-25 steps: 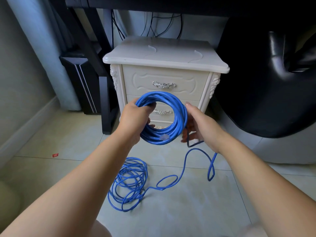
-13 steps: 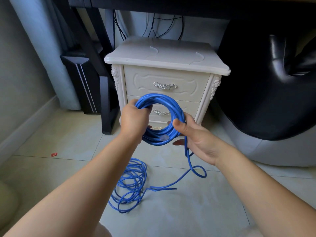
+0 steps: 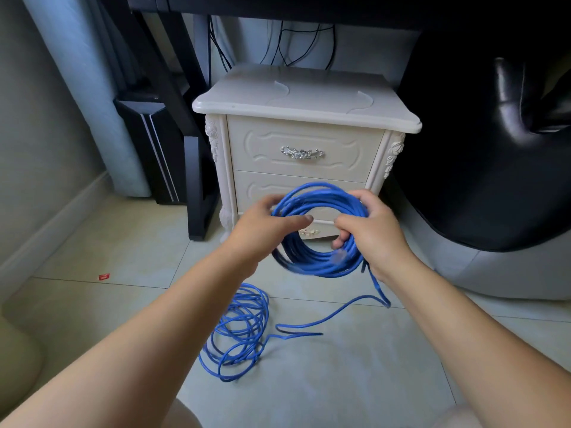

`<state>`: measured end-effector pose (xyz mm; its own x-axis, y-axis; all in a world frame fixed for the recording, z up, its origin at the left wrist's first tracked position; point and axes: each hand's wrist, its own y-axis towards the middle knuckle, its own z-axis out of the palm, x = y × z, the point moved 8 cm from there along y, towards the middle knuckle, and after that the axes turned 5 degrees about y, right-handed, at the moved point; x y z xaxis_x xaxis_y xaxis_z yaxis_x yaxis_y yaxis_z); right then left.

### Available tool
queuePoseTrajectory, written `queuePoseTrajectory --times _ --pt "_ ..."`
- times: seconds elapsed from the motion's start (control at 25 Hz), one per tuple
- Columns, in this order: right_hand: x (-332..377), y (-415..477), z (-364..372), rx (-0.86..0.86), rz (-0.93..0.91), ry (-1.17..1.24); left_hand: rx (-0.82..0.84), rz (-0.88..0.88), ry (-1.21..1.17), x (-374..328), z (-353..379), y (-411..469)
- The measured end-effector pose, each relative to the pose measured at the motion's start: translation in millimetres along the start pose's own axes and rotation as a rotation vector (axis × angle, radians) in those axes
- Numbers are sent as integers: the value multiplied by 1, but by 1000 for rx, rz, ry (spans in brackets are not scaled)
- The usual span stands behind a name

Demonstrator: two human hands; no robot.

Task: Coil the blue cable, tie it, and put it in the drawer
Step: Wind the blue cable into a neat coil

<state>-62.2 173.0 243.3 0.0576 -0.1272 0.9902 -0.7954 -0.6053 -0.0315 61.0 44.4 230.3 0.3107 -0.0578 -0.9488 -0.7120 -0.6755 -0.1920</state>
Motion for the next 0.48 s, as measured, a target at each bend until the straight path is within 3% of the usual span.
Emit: queuePoseTrajectory --times 0.12,0.2,0.36,0.48 --pt "11 -2 8 113 -72 -237 -59 401 371 -34 1 -7" --pt "16 -7 18 220 -111 -381 35 561 534 -44 18 -15" --pt "21 -10 24 253 -196 -484 65 466 554 -34 27 -10" --pt "19 -7 21 248 -122 -317 19 331 405 -29 23 -4"
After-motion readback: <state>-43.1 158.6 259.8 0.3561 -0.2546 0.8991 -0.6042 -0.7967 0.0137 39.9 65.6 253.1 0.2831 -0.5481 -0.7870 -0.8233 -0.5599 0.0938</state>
